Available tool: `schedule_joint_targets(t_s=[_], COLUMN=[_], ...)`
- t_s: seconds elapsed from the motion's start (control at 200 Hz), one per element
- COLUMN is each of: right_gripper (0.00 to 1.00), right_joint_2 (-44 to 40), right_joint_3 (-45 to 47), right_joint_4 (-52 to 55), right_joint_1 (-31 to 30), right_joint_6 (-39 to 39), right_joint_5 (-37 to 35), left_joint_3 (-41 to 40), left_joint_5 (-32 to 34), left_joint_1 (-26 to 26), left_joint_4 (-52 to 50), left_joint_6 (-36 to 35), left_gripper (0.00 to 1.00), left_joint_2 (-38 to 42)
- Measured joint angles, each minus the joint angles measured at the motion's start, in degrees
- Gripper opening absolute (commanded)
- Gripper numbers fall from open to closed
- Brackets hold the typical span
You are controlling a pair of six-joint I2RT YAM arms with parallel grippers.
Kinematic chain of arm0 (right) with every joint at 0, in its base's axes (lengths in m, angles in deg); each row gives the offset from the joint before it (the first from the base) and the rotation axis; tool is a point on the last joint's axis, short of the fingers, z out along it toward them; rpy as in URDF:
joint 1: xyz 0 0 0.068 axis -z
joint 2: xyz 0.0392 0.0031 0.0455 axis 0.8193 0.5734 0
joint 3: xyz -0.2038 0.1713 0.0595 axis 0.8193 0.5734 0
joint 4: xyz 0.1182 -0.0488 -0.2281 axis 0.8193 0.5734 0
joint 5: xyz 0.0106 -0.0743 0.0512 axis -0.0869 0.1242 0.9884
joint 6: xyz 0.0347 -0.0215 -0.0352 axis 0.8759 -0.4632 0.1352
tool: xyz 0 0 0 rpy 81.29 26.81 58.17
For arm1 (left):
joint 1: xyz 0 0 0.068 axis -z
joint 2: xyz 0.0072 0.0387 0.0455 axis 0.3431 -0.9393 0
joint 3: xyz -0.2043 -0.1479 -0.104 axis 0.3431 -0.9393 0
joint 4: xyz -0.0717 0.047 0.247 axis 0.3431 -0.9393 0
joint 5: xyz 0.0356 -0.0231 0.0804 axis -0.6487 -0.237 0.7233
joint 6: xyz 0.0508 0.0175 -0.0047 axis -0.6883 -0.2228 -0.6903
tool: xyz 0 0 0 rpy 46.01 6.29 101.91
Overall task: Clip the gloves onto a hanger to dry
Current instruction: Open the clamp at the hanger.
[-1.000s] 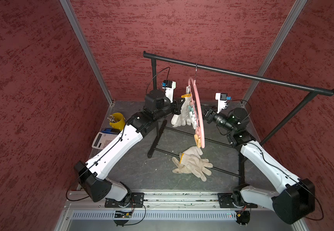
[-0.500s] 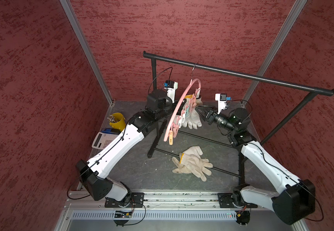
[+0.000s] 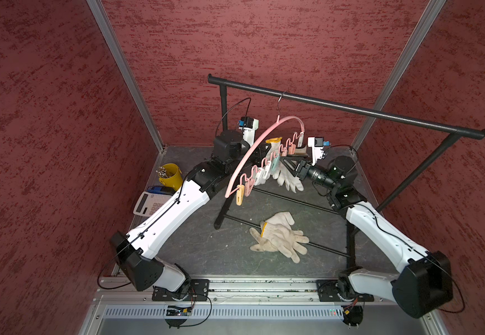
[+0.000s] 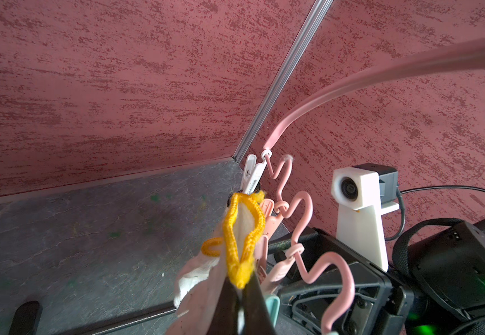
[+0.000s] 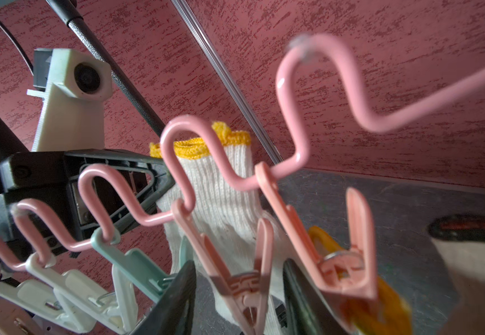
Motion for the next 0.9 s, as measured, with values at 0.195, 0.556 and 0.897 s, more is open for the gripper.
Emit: schedule_joint_targets(t_s=[0.195, 0.556, 0.897], right_gripper=[0.49, 0.47, 0.44], right_joint_2=[1.0, 6.2, 8.0], right_joint_3=[0.0, -4.0, -7.4], right_joint_4=[-0.7, -2.2, -4.0], right_joint_1=[0.0, -0.2, -1.3], right_joint_6=[0.0, 0.7, 1.1], right_joint_5=[-0.5, 0.1, 1.0], left_joint_3=[0.0, 0.0, 0.0], left_joint_5=[0.0, 0.1, 0.3], left_joint_1=[0.0, 0.4, 0.4], left_joint_4=[0.0, 0.0, 0.0], left_joint_6=[0.0, 0.0, 0.0], left_gripper=[0.0, 0.0, 0.0], left_joint_2=[0.0, 0.0, 0.0])
